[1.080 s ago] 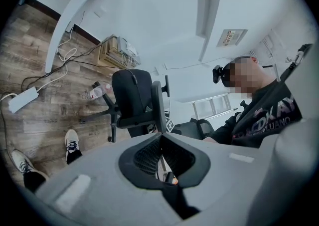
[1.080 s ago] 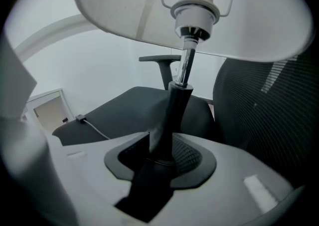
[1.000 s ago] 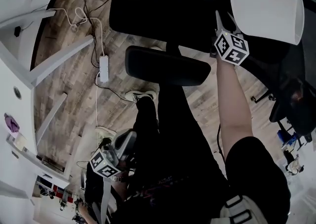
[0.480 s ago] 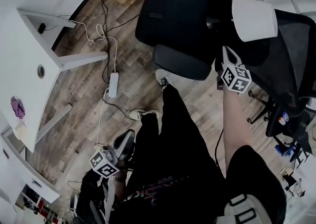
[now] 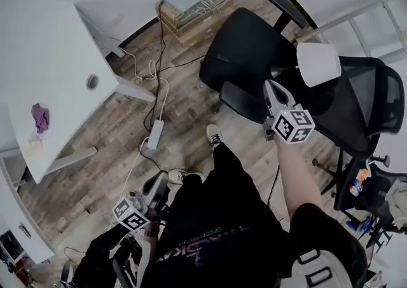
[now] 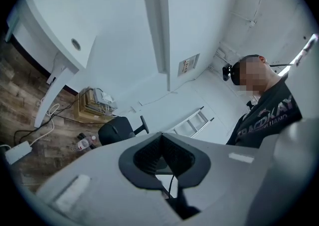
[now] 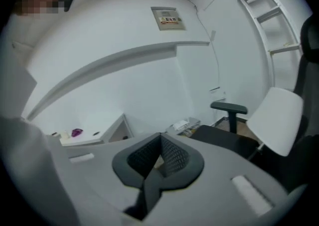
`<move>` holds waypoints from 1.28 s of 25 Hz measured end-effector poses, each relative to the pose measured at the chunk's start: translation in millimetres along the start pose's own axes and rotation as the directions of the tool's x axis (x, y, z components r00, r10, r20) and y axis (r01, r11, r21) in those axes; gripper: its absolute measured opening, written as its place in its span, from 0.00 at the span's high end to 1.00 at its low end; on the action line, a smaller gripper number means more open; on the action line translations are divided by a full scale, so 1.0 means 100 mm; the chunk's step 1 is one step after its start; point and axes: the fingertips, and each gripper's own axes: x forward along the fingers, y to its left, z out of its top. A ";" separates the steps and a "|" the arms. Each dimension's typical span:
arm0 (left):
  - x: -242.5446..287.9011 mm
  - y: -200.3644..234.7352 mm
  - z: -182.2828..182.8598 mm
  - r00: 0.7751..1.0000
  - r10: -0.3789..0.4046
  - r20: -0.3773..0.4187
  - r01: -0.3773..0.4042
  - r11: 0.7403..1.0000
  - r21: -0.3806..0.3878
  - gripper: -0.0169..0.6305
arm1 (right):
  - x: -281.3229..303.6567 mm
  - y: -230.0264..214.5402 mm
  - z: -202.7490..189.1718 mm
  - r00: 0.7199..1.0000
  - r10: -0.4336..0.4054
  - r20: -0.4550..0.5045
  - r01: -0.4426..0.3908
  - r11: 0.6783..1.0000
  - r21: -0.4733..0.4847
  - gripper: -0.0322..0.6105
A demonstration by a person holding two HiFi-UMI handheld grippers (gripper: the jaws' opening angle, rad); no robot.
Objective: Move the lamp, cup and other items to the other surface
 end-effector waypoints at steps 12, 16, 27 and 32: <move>-0.62 -0.05 0.48 0.977 0.092 0.190 -0.111 0.989 0.093 0.98 | -0.25 3.55 -0.31 0.617 0.761 -0.199 -0.766 0.639 0.069 0.95; -0.89 -0.07 0.67 0.958 0.113 0.263 -0.147 0.983 0.113 0.98 | -0.51 4.49 -0.46 0.335 0.887 -0.319 -0.928 0.369 0.053 0.95; -1.69 -0.32 0.73 0.928 0.090 0.362 -0.157 0.975 0.160 0.98 | -1.14 5.65 -0.85 -0.103 0.898 -0.427 -0.987 -0.039 0.158 0.95; -2.05 -0.40 0.63 0.913 0.108 0.393 -0.188 0.967 0.171 0.98 | -1.37 5.91 -1.03 -0.212 0.875 -0.435 -0.969 -0.132 0.207 0.95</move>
